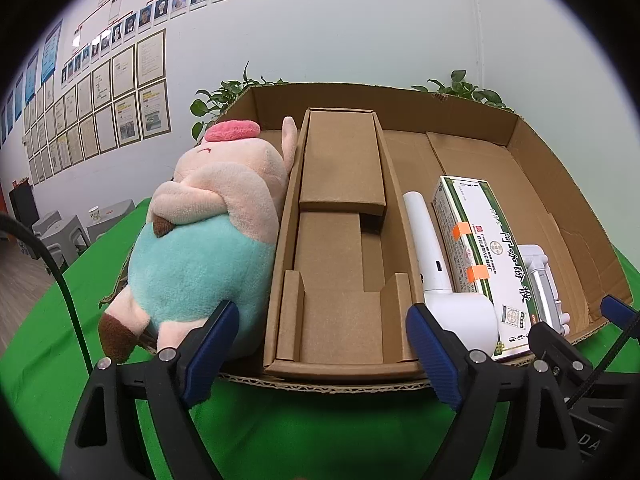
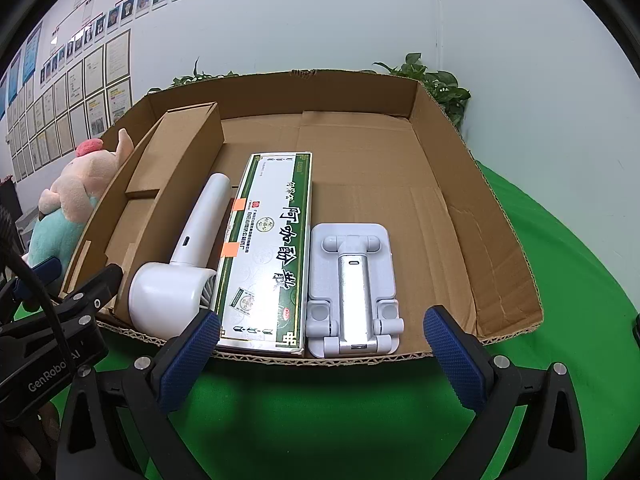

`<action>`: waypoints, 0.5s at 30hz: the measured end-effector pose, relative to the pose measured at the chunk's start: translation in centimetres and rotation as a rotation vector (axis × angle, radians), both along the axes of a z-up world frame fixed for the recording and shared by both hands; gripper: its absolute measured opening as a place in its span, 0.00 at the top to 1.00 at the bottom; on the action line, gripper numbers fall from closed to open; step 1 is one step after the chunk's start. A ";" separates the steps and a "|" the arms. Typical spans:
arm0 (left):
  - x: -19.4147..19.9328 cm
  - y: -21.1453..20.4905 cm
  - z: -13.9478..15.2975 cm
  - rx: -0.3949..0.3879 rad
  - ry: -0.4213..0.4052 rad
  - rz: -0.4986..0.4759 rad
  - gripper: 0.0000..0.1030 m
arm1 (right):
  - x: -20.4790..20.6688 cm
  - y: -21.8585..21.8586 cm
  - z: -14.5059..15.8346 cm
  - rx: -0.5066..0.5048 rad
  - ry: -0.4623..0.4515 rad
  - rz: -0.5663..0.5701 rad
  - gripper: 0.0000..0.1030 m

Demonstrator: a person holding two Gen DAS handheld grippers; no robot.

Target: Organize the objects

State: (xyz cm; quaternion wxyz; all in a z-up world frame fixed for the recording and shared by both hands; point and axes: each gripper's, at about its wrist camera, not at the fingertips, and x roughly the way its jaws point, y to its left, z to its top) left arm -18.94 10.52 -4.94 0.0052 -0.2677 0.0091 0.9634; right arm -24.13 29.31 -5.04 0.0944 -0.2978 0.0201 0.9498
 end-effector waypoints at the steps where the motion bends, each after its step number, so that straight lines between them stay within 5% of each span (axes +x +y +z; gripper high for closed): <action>1: 0.0 0.0 0.0 0.000 0.000 0.000 0.16 | 0.0 0.0 0.0 0.000 0.000 0.000 0.00; 15: 0.2 0.0 0.1 0.001 0.000 -0.001 0.16 | 0.0 -0.2 0.0 -0.001 0.000 -0.002 0.00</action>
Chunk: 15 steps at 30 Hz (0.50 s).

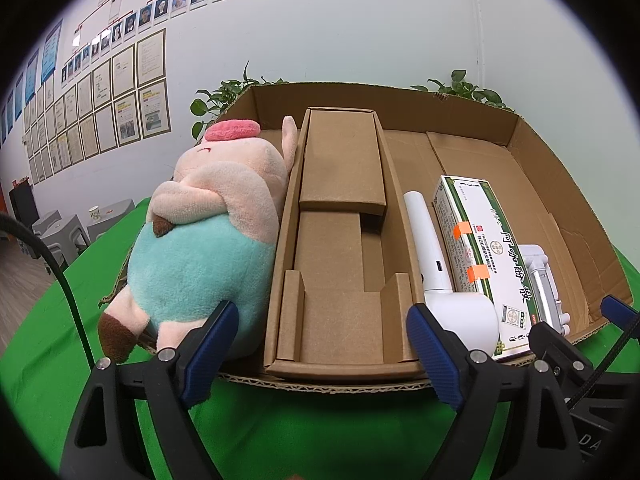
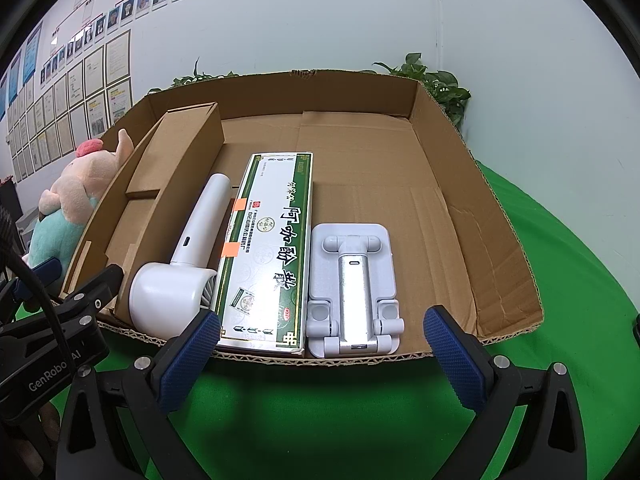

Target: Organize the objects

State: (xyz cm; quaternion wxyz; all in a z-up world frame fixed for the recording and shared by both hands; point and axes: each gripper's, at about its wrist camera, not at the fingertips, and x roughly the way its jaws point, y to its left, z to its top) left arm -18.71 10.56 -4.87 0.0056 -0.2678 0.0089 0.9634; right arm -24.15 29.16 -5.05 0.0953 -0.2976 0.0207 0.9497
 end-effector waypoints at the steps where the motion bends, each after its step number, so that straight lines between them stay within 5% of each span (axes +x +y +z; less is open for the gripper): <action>1: 0.0 0.0 0.0 0.000 0.000 0.000 0.16 | 0.0 0.0 0.0 0.000 0.000 0.000 0.00; 15: 0.2 0.1 0.1 0.000 0.000 0.000 0.16 | -0.1 0.0 0.0 -0.001 -0.001 0.000 0.00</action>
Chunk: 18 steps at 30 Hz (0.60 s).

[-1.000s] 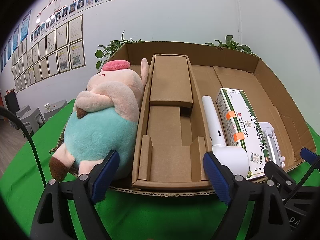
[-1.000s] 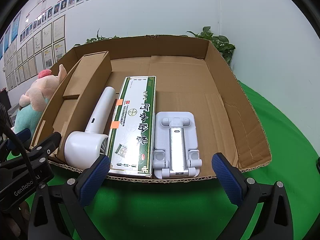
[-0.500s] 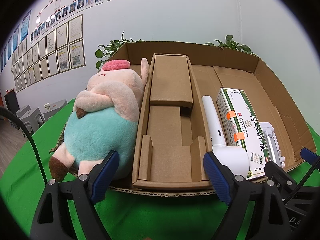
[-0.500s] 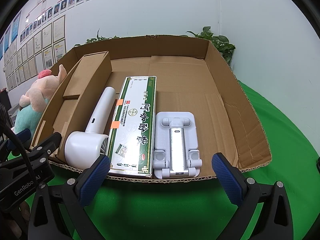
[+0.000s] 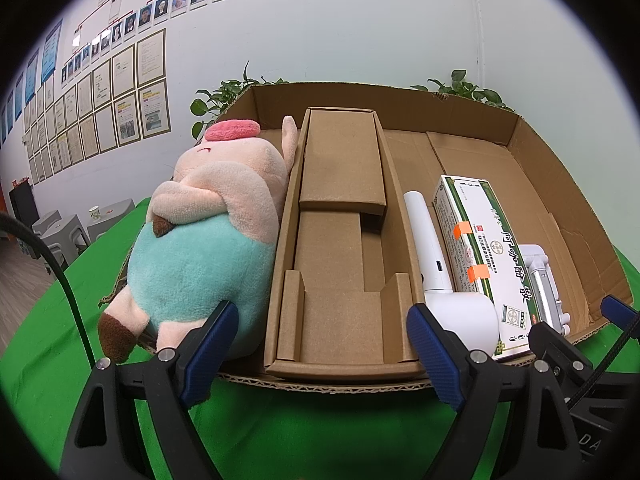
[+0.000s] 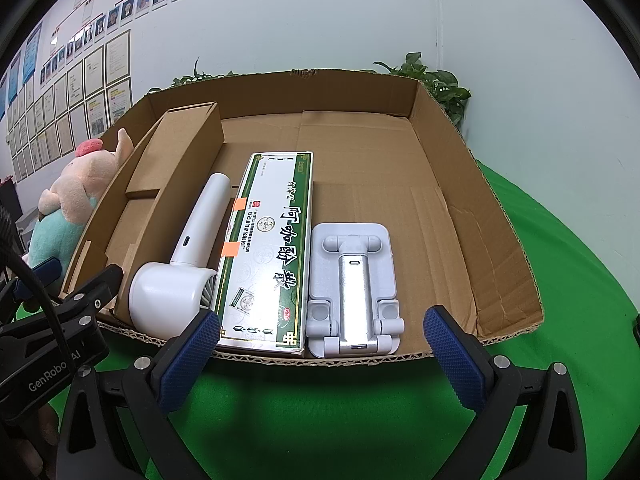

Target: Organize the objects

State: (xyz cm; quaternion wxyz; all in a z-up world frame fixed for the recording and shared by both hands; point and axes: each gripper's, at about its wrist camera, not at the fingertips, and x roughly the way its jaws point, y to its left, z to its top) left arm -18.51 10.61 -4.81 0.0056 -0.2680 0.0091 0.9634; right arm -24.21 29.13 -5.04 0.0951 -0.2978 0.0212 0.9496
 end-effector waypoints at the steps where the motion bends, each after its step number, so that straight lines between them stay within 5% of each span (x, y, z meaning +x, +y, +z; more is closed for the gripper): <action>1: 0.0 0.0 0.0 0.000 0.000 0.000 0.16 | 0.0 0.0 0.0 0.000 0.000 0.000 0.00; 18: 0.2 0.0 0.1 0.000 0.000 0.000 0.16 | -0.2 -0.1 -0.1 0.003 -0.002 -0.001 0.00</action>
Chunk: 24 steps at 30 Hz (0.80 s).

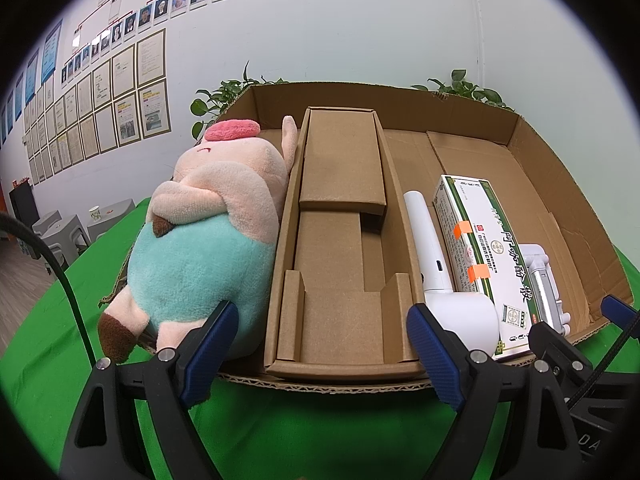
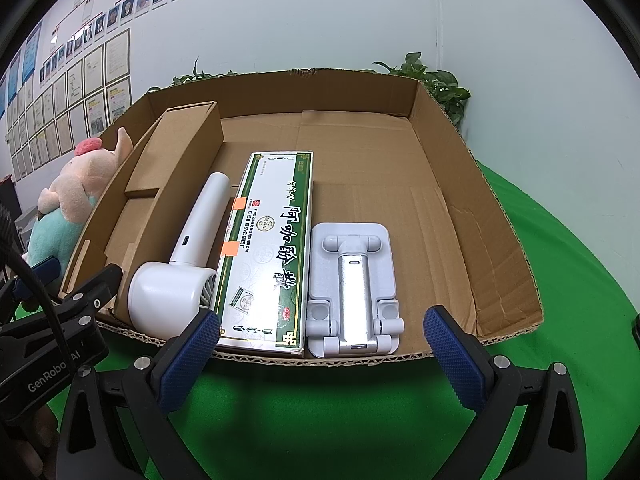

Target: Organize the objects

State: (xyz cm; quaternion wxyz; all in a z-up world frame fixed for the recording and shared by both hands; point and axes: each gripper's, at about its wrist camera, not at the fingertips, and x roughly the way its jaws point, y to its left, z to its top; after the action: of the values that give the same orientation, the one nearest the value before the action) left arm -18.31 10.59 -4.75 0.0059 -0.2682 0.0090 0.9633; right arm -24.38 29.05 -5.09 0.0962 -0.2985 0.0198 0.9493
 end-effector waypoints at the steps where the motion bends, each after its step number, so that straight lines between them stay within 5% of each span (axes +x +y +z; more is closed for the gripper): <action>1: 0.0 0.0 0.0 0.000 0.000 0.000 0.16 | 0.0 0.0 0.0 0.000 0.000 0.000 0.00; 24: 0.3 -0.1 -0.1 0.004 -0.001 -0.002 0.16 | -0.1 -0.1 -0.1 0.000 0.000 -0.001 0.00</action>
State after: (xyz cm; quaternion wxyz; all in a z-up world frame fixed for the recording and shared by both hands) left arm -18.05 10.50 -4.83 0.0073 -0.2686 0.0075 0.9632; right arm -24.44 28.98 -5.14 0.0966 -0.2984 0.0199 0.9493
